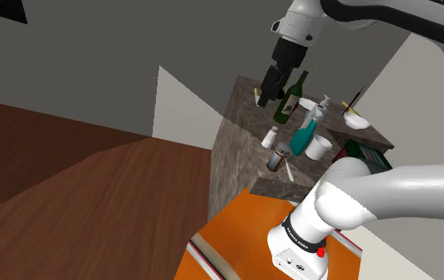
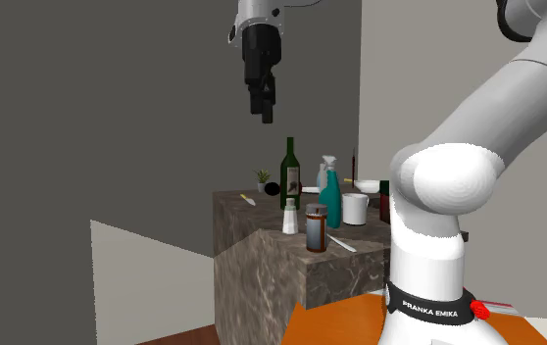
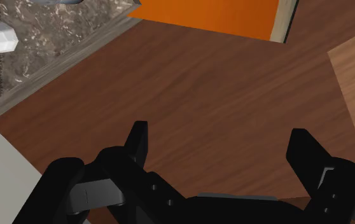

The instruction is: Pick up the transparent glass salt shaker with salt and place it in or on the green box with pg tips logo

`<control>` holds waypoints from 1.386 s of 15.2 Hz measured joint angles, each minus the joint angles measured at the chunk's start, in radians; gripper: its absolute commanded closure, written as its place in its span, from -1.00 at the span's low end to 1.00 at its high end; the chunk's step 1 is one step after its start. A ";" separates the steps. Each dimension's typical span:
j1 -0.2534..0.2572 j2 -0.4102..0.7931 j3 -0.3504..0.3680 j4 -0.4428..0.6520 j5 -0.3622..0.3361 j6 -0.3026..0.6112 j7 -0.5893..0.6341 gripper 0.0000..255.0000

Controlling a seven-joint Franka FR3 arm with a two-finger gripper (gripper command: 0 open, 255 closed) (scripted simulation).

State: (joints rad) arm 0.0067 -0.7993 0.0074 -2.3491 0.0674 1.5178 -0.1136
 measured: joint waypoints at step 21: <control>-0.143 -0.042 -0.459 -0.341 -0.327 0.465 -0.497 -1.00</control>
State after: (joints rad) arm -0.1367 -0.8412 -0.4518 -2.6905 -0.2592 1.9824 -0.6104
